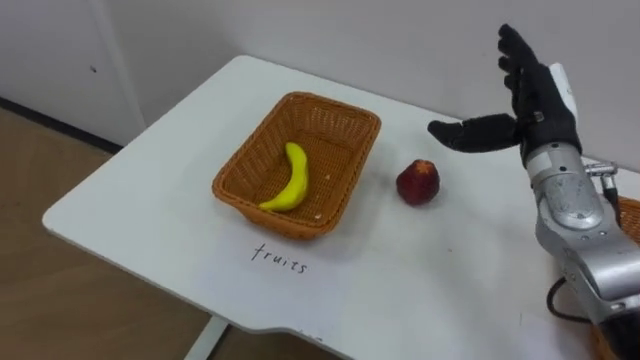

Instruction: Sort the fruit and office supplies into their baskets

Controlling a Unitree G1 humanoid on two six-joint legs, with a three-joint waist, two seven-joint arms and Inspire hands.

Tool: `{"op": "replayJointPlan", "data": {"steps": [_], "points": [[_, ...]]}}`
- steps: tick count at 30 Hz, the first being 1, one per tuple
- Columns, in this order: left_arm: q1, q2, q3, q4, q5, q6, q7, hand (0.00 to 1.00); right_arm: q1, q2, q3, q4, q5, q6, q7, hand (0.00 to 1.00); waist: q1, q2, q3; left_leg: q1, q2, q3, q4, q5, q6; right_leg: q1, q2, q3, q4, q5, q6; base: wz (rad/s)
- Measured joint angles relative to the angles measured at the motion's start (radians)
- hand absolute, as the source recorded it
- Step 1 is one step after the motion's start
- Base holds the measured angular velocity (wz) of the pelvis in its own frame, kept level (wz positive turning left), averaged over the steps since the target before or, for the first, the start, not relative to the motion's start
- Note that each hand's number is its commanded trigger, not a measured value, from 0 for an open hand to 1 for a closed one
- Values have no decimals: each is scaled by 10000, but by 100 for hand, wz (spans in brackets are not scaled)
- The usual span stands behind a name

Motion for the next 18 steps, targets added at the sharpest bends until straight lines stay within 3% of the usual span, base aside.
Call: {"op": "replayJointPlan", "data": {"steps": [4,10,18], "points": [[-175,-12,-544,-10,-132,-143,-11,0,-831,-2,-4,981,-3,-37,-27,0,-141,155,99,-461,18,10,98,1,-2,-455,-3,14,138,11,-19,0],[-565,16,-830,76,-147,-200,100,0,-865,28,3,1173,127,-241,-100,0,-138,192,98,-1045,22,28,174,90,5,-1231,-81,44,491,15,-28,0],[-901,-1,-863,219,-308,-389,329,0,-868,28,5,1263,311,-343,-93,0,-119,71,120,-1065,-26,41,79,128,48,-1300,-152,19,494,14,-25,0]]}}
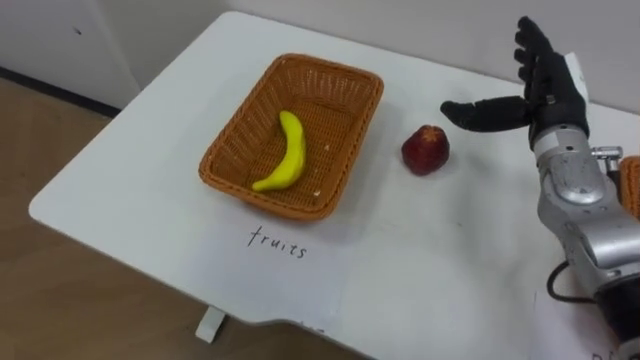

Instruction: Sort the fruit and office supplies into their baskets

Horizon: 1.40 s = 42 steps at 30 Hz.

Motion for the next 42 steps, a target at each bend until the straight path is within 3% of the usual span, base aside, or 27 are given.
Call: {"op": "replayJointPlan", "data": {"steps": [18,26,31,42], "points": [[-30,-8,-3,287,-201,-39,-56,0,-140,39,1,-53,157,-124,224,0,-25,-50,-20,149,13,237,24,32,14,141,-2,268,62,5,-9,-2],[-34,-12,-5,290,-391,-34,-61,0,-260,364,22,-173,681,-171,227,0,-15,3,-32,346,69,291,39,32,13,278,13,253,62,11,-18,0],[-4,-33,-7,308,-391,-20,-22,0,-237,714,114,-62,856,-189,484,0,-20,166,62,417,71,377,-28,26,11,396,12,220,62,22,-31,-2],[18,-12,-222,268,-395,-22,67,0,187,827,537,291,871,-189,1534,0,-51,82,-67,511,55,401,114,31,15,606,-20,-22,0,5,-8,7]]}}
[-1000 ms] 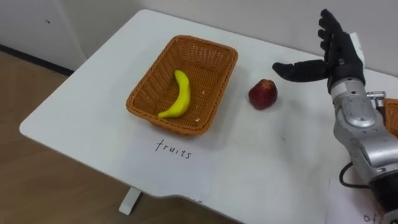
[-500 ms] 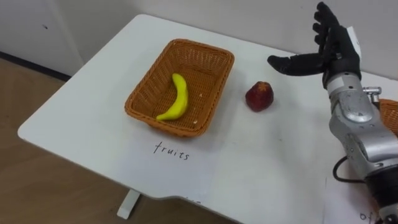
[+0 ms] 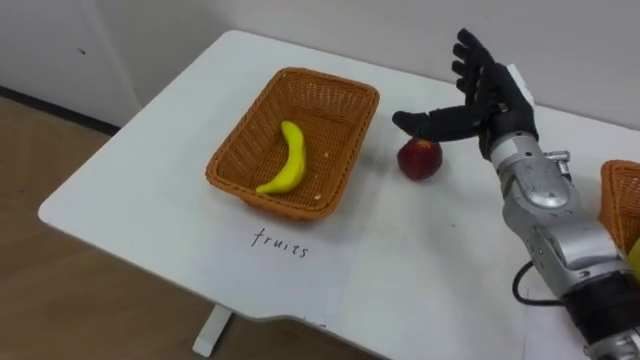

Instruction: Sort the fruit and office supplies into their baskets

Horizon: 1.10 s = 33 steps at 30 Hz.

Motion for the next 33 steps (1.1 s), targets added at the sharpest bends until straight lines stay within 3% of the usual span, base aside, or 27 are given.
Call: {"op": "replayJointPlan", "data": {"steps": [15,20,25,33], "points": [[166,32,-1,16,-627,-9,-50,0,12,-19,-13,1236,1,1,419,0,-229,-75,-24,-67,5,16,69,-3,-2,11,3,2,11,-16,-6,0],[119,97,0,29,-781,-78,-110,0,14,-35,-12,1373,-17,-4,400,0,-266,-55,-11,-45,10,13,111,-3,-2,32,9,-11,13,-15,-6,0],[133,94,1,65,-799,-99,-123,0,26,-35,-12,1654,-6,-53,424,0,-253,14,58,-75,3,11,71,-3,-2,-1,-2,-12,14,-24,-6,0],[162,120,2,107,-794,-97,-236,0,35,-43,-9,1700,-377,-53,418,0,-231,13,56,-85,-16,-18,65,-2,-2,-9,-7,-39,17,-50,2,0]]}}
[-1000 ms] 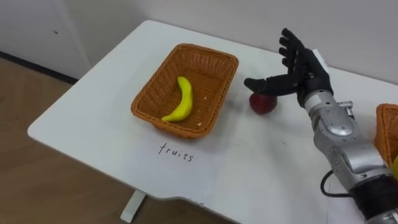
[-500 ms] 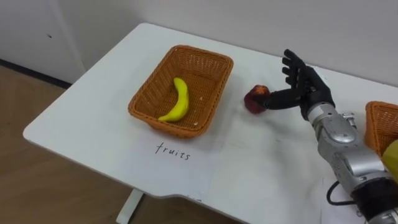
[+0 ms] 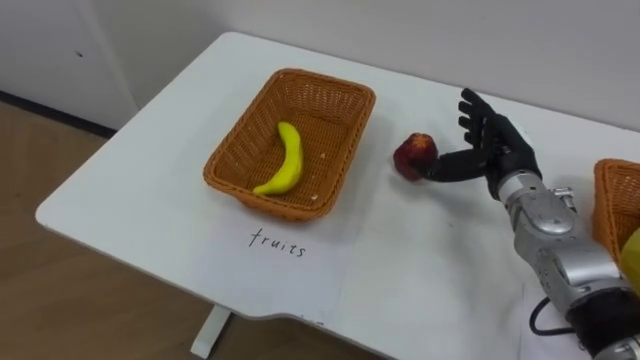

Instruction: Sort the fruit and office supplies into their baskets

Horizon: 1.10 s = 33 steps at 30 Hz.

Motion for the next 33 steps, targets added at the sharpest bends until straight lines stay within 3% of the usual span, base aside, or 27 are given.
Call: {"op": "replayJointPlan", "data": {"steps": [11,20,33], "points": [[-197,132,-199,-197,-91,-20,-266,0,-136,-13,8,786,-103,-13,-141,0,274,-96,-30,-839,-7,46,371,4,5,-784,-121,-14,516,-144,-54,4],[-402,131,-222,31,-192,-78,-186,0,-517,-19,9,1415,-468,-255,-161,0,463,-102,50,-1177,17,122,460,33,-1,-1195,-162,17,700,-185,-105,-1],[-487,141,-586,-31,-414,-122,-46,0,-803,-27,16,1438,-460,-338,-216,0,529,-142,71,-1353,-48,137,477,43,10,-1460,-315,4,871,-292,-90,0]]}}
